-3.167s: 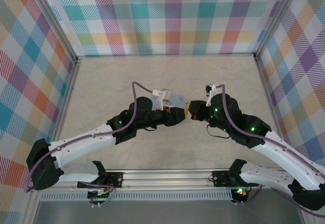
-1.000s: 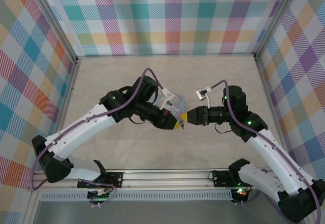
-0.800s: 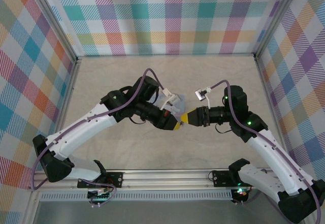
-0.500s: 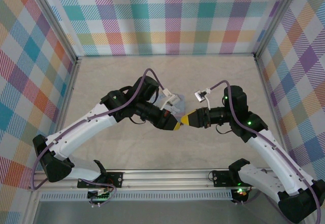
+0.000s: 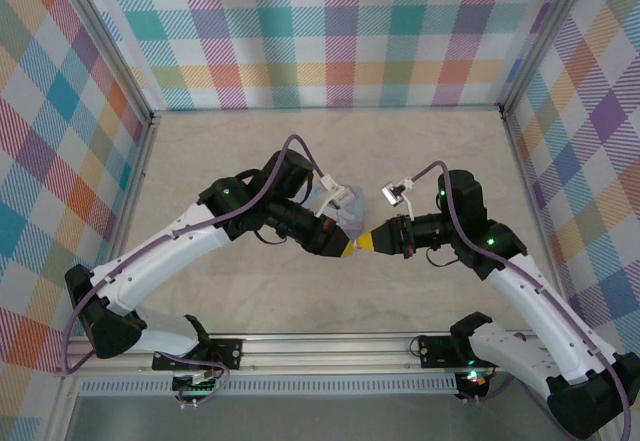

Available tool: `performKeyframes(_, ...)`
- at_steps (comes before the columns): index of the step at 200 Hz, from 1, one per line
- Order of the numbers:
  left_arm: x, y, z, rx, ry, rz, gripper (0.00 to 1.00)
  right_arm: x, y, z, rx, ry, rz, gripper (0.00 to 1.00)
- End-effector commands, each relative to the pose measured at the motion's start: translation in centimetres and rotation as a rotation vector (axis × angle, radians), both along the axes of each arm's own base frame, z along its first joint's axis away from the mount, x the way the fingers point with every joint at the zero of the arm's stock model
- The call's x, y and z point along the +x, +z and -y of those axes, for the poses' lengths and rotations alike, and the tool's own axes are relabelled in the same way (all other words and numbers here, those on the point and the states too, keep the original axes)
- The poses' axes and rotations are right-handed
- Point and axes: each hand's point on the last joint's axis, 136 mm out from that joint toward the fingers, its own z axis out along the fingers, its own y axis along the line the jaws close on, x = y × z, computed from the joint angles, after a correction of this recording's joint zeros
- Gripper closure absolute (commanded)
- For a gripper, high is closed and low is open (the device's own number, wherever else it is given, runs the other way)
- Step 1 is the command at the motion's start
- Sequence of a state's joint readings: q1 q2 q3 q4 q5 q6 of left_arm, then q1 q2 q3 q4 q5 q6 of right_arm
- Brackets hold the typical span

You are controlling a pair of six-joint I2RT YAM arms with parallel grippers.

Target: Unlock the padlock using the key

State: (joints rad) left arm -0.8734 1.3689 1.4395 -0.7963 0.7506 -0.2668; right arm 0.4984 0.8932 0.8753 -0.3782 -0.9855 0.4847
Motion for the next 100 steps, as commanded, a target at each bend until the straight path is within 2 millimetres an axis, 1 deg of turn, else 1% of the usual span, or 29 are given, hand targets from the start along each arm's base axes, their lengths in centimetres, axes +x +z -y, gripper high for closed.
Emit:
performKeyframes(1, 0.0, 1.5, 0.1, -0.042, -0.025, 0.023, 1.0, -0.6, 0.8, 0.1, 0.011, 0.02, 0.056, 1.0)
performKeyframes(31, 0.5, 1.7, -0.2, -0.042, -0.001, 0.038, 1.0, -0.3, 0.8, 0.3, 0.004, -0.012, 0.082, 1.0)
performKeyframes(33, 0.5, 1.7, -0.2, -0.042, 0.004, 0.039, 0.98, -0.2, 0.7, 0.4, 0.001, -0.018, 0.083, 1.0)
performKeyframes(41, 1.0, 1.8, -0.4, -0.041, 0.029, 0.045, 0.87, 0.1, 0.8, 0.5, -0.006, -0.045, 0.097, 1.0)
performKeyframes(50, 1.6, 1.9, -0.7, -0.045, 0.061, 0.05, 0.69, 0.5, 0.9, 0.7, -0.015, -0.079, 0.12, 1.0)
performKeyframes(54, 1.9, 2.0, -0.9, -0.047, 0.08, 0.051, 0.64, 0.7, 0.8, 0.8, -0.02, -0.094, 0.128, 1.0)
performKeyframes(68, 3.0, 2.4, -1.5, -0.075, 0.149, 0.059, 0.58, 1.3, 1.2, 1.2, -0.035, -0.154, 0.172, 1.0)
performKeyframes(77, 3.9, 2.6, -2.2, -0.089, 0.208, 0.063, 0.5, 1.9, 1.4, 1.5, -0.047, -0.197, 0.207, 1.0)
performKeyframes(100, 5.9, 2.4, -4.0, -0.099, 0.361, 0.052, 0.42, 3.4, 1.4, 2.5, -0.102, -0.303, 0.269, 1.0)
